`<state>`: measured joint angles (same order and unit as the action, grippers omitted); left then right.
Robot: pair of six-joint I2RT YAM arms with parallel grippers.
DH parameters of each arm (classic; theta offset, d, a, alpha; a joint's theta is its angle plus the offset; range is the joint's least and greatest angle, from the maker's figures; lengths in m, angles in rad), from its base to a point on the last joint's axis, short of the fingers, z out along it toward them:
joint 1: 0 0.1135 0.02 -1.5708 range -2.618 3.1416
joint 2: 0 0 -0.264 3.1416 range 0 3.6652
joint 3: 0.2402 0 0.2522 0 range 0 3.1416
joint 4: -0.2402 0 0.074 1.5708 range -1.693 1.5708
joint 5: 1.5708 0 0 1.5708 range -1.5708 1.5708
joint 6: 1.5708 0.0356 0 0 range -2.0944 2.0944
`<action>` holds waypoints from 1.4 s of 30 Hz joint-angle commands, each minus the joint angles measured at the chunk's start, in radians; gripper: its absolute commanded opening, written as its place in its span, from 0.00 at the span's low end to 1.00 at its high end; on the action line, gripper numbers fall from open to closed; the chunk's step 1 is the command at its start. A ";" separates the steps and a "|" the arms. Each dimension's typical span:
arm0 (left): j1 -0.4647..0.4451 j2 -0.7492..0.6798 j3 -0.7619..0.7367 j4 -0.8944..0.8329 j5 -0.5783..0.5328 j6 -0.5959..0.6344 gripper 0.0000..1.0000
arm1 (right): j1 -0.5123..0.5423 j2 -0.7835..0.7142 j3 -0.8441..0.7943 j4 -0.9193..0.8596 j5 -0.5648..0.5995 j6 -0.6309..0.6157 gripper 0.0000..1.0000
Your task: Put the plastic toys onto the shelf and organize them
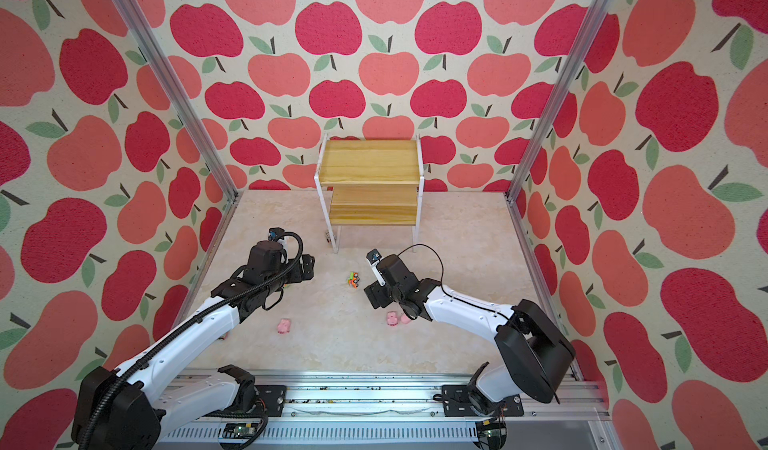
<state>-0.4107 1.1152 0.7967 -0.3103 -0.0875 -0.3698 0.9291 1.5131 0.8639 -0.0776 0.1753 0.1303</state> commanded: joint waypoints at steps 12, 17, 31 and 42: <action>0.106 0.094 0.110 -0.315 0.202 0.003 0.99 | 0.158 0.367 0.424 -0.318 0.322 -0.013 0.88; 0.137 0.070 0.079 -0.259 0.263 -0.013 0.99 | 0.160 0.260 0.333 -0.372 0.324 0.125 0.86; 0.037 0.066 0.084 -0.244 0.304 -0.027 0.99 | 0.339 0.037 0.152 -0.645 0.406 0.424 0.71; 0.010 -0.013 0.104 -0.263 0.264 -0.028 0.99 | 0.349 0.219 0.199 -0.744 0.401 0.472 0.52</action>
<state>-0.3958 1.1217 0.8890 -0.5682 0.1993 -0.3882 1.2762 1.6981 1.0348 -0.7700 0.5583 0.5644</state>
